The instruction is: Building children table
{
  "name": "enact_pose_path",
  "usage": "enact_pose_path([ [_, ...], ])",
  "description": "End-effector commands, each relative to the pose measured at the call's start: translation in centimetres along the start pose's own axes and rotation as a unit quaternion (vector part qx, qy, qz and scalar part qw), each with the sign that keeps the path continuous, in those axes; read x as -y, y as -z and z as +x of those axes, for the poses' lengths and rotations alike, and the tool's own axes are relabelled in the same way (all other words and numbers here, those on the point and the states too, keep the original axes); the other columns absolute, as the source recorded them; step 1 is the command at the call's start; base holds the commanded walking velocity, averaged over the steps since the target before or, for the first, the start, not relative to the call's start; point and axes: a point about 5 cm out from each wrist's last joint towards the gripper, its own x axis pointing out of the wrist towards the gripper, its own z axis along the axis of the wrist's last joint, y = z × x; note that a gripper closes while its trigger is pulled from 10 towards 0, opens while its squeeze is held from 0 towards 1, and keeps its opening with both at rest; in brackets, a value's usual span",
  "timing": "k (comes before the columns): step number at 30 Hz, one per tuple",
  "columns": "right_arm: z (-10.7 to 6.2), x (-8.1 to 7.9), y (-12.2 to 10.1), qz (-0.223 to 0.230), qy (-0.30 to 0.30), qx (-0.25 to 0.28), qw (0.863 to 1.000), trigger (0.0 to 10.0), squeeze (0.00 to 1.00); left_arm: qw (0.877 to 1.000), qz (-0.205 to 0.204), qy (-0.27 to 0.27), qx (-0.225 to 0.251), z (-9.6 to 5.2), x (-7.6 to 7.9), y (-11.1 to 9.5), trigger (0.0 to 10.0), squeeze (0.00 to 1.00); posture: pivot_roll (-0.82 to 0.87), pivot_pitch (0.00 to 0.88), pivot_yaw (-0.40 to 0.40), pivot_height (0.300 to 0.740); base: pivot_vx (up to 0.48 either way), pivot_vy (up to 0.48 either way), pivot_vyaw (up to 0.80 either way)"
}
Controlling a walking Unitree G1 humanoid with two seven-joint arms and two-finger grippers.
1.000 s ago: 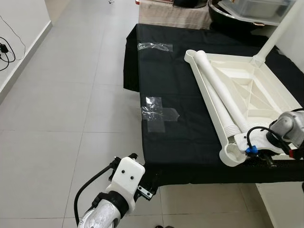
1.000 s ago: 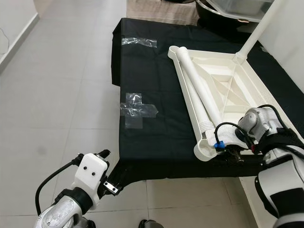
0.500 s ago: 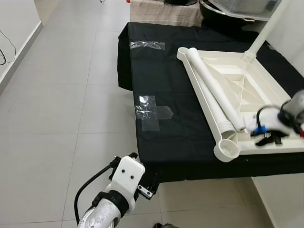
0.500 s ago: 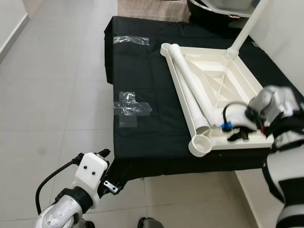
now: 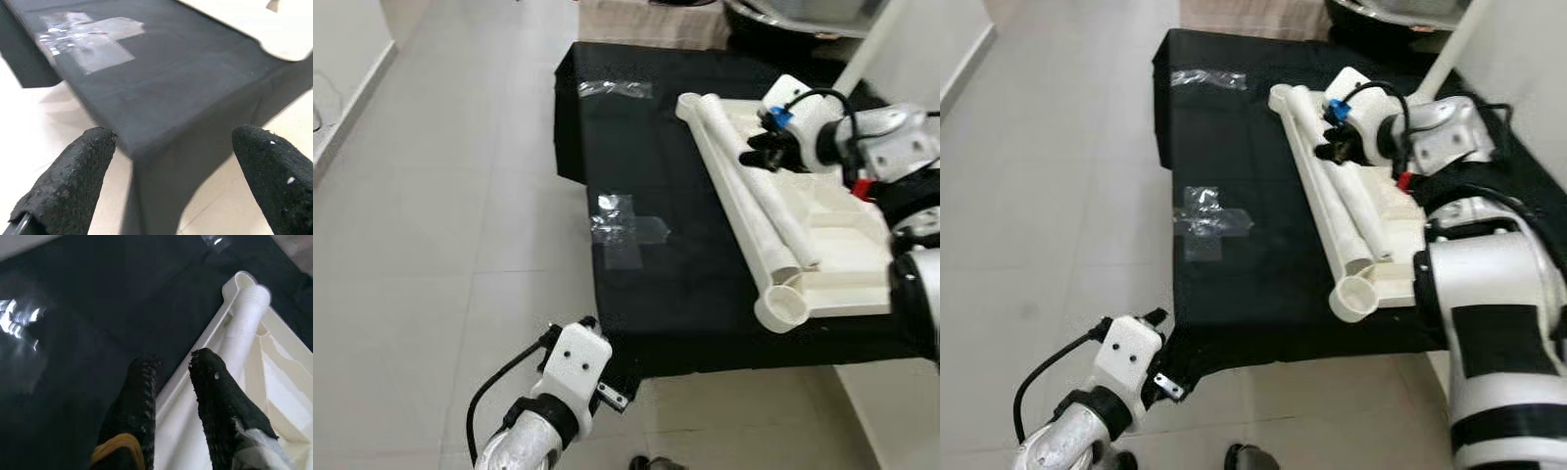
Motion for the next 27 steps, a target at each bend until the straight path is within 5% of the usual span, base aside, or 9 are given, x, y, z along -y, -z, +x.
enact_pose_path([
  [1,0.5,-0.3,1.5,0.056,0.036,-0.007,0.998,10.0,0.00,1.000,-0.001,0.005,-0.004,-0.4,0.3,0.0,10.0,0.00,0.04,0.185,-0.142,0.740,0.000,0.000,0.00],
  [2,1.5,-1.5,1.5,0.102,0.061,0.001,0.993,10.0,0.00,1.000,-0.001,0.005,-0.003,-0.6,0.4,-0.1,10.0,0.00,0.05,0.190,-0.145,0.740,0.000,0.000,0.00],
  [4,1.5,-1.5,1.5,0.102,0.061,0.001,0.993,10.0,0.00,1.000,-0.001,0.005,-0.003,-0.6,0.4,-0.1,10.0,0.00,0.05,0.190,-0.145,0.740,0.000,0.000,0.00],
  [6,2.5,-2.6,2.2,0.173,0.113,-0.002,0.978,10.0,0.00,1.000,-0.005,0.001,-0.002,-1.0,0.6,-0.3,10.0,0.00,0.05,0.206,-0.153,0.740,0.000,0.000,0.00],
  [10,2.8,-3.0,2.8,0.193,0.130,-0.009,0.973,10.0,0.00,1.000,-0.007,0.001,-0.002,-1.2,0.6,-0.4,10.0,0.00,0.06,0.210,-0.154,0.740,0.000,0.000,0.00],
  [11,3.0,-3.5,4.0,0.227,0.161,-0.023,0.960,10.0,0.00,1.000,-0.010,-0.001,-0.002,-1.5,0.7,-0.5,10.0,0.00,0.06,0.214,-0.151,0.740,0.000,0.000,0.00],
  [27,3.1,-4.9,7.9,0.241,0.192,-0.089,0.947,10.0,0.00,1.000,0.000,-0.018,0.013,-2.7,0.7,-1.3,10.0,0.00,0.07,0.237,-0.134,0.740,0.000,0.000,0.00],
])
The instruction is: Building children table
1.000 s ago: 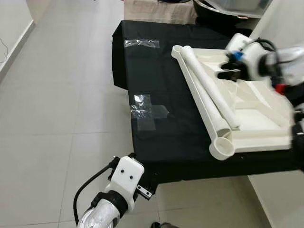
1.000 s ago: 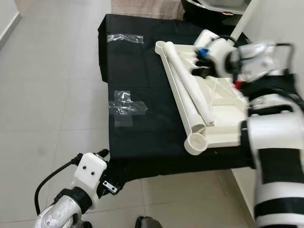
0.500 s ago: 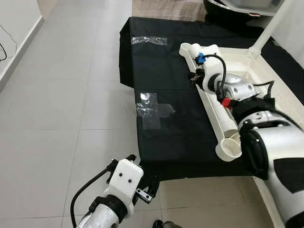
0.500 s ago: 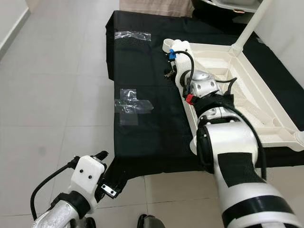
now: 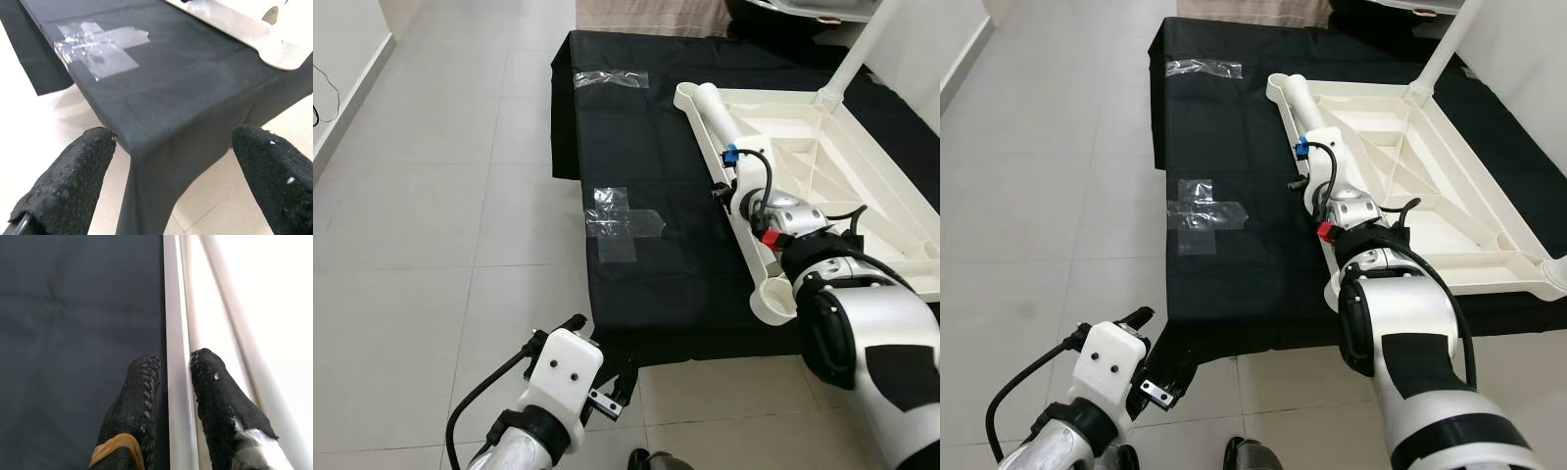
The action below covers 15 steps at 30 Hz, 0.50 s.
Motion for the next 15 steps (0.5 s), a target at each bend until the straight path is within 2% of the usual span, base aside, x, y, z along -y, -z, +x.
enact_pose_path([
  [1,0.1,0.2,1.0,0.008,0.007,-0.019,1.000,10.0,0.00,1.000,0.001,0.007,-0.004,-0.3,0.4,0.0,10.0,0.00,0.07,0.237,-0.134,0.740,0.000,0.000,0.00],
  [15,0.2,0.0,2.2,0.024,0.014,-0.032,0.999,10.0,0.00,1.000,-0.005,0.007,-0.017,-1.1,0.4,0.2,10.0,0.00,0.08,0.224,-0.131,0.740,0.000,0.000,0.00],
])
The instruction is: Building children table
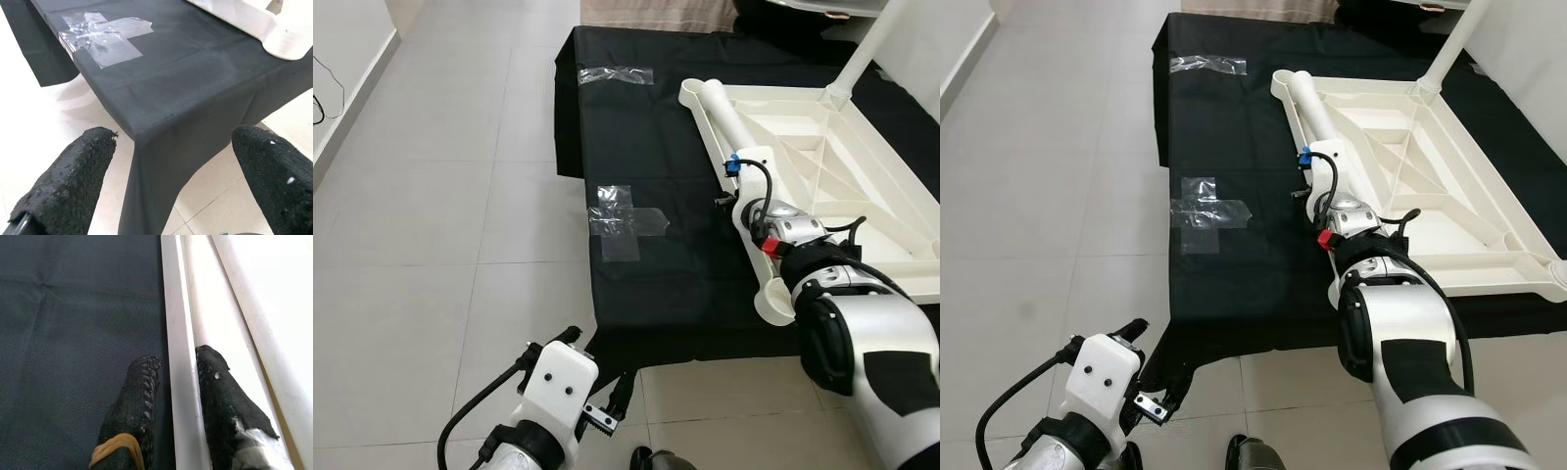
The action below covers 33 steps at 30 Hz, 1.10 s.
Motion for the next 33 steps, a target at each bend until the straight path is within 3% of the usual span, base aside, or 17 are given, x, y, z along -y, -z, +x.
enact_pose_path([
  [1,0.1,0.0,1.8,0.010,0.000,-0.030,0.999,10.0,0.00,1.000,-0.005,0.010,-0.004,-0.3,0.4,0.0,10.0,0.00,0.08,0.224,-0.131,0.740,0.000,0.000,0.00],
  [4,0.1,-0.8,2.1,0.006,-0.029,-0.042,0.999,10.0,0.00,1.000,-0.008,0.012,-0.010,-0.5,0.5,0.1,10.0,0.00,0.08,0.225,-0.132,0.740,0.000,0.000,0.00],
  [5,0.1,-1.9,3.0,0.004,-0.075,-0.074,0.994,10.0,0.00,1.000,-0.010,0.013,-0.012,-0.5,0.5,0.1,10.0,0.00,0.08,0.229,-0.136,0.740,0.000,0.000,0.00],
  [15,-0.1,-2.7,4.9,-0.009,-0.123,-0.122,0.985,10.0,0.00,1.000,-0.011,0.010,-0.012,-0.6,0.5,0.0,10.0,0.00,0.08,0.232,-0.140,0.740,0.000,0.000,0.00],
  [16,-0.2,-2.7,5.1,-0.023,-0.137,-0.126,0.982,3.8,0.00,1.000,-0.012,0.010,-0.012,-0.6,0.5,0.0,10.0,0.00,0.07,0.242,-0.145,0.740,0.000,0.000,0.00],
  [17,-0.2,-2.7,5.3,-0.042,-0.152,-0.132,0.979,0.0,0.00,1.000,-0.013,0.009,-0.012,-0.6,0.5,-0.1,10.0,0.00,0.07,0.242,-0.145,0.740,0.000,0.000,0.00],
  [28,-0.5,-2.1,5.5,-0.091,-0.194,-0.146,0.966,0.0,0.00,1.000,-0.013,0.006,-0.010,-0.4,0.4,-0.3,10.0,0.00,0.06,0.263,-0.145,0.740,0.000,0.000,0.00],
  [31,-0.7,-1.8,5.6,-0.129,-0.230,-0.155,0.952,0.0,0.00,1.000,-0.013,0.006,-0.009,-0.2,0.4,-0.3,10.0,0.00,0.07,0.265,-0.145,0.740,0.000,0.000,0.00],
  [33,-0.7,-1.8,5.6,-0.129,-0.230,-0.155,0.952,0.0,0.00,1.000,-0.013,0.006,-0.009,-0.2,0.4,-0.3,10.0,0.00,0.07,0.265,-0.145,0.740,0.000,0.000,0.00],
])
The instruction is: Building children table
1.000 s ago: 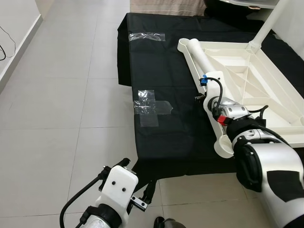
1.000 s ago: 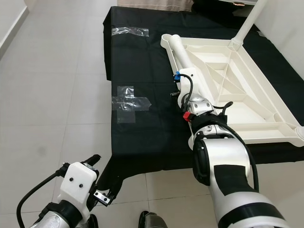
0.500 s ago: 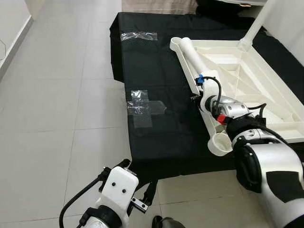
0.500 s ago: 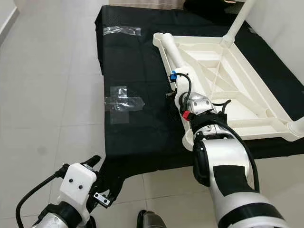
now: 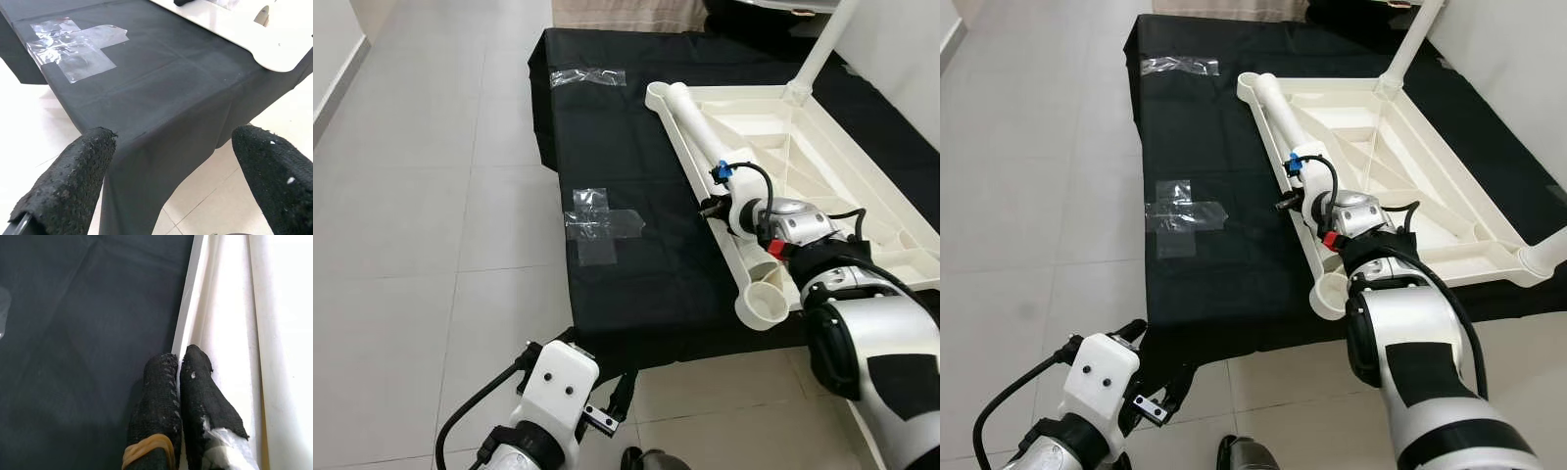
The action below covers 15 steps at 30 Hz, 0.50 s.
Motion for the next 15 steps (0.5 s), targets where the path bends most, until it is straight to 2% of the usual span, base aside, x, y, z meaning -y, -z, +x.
enact_pose_path([
  [1,1.0,-1.8,4.7,-0.007,-0.054,-0.102,0.993,0.0,0.00,1.000,-0.010,0.005,-0.004,-0.1,0.3,0.0,10.0,0.00,0.07,0.265,-0.145,0.740,0.000,0.000,0.00],
  [2,0.8,-1.7,5.1,-0.030,-0.082,-0.112,0.990,0.0,0.00,1.000,-0.010,0.004,-0.004,-0.1,0.2,0.0,10.0,0.00,0.06,0.265,-0.143,0.740,0.000,0.000,0.00],
  [7,0.8,-1.7,5.1,-0.030,-0.082,-0.112,0.990,0.0,0.00,1.000,-0.010,0.004,-0.004,-0.1,0.2,0.0,10.0,0.00,0.06,0.265,-0.143,0.740,0.000,0.000,0.00],
  [8,0.2,-1.4,5.4,-0.069,-0.136,-0.129,0.980,0.0,0.00,1.000,-0.008,0.004,-0.004,0.0,0.2,0.1,10.0,0.00,0.06,0.264,-0.141,0.740,0.000,0.000,0.00],
  [12,0.2,-1.4,5.4,-0.069,-0.136,-0.129,0.980,0.0,0.00,1.000,-0.008,0.004,-0.004,0.0,0.2,0.1,10.0,0.00,0.06,0.264,-0.141,0.740,0.000,0.000,0.00],
  [13,-0.7,-0.9,5.9,-0.109,-0.212,-0.148,0.960,0.0,0.00,1.000,-0.008,0.004,-0.005,0.1,0.1,0.1,10.0,0.00,0.06,0.263,-0.139,0.740,0.000,0.000,0.00],
  [15,-0.7,-0.9,5.9,-0.109,-0.212,-0.148,0.960,0.0,0.00,1.000,-0.008,0.004,-0.005,0.1,0.1,0.1,10.0,0.00,0.06,0.263,-0.139,0.740,0.000,0.000,0.00],
])
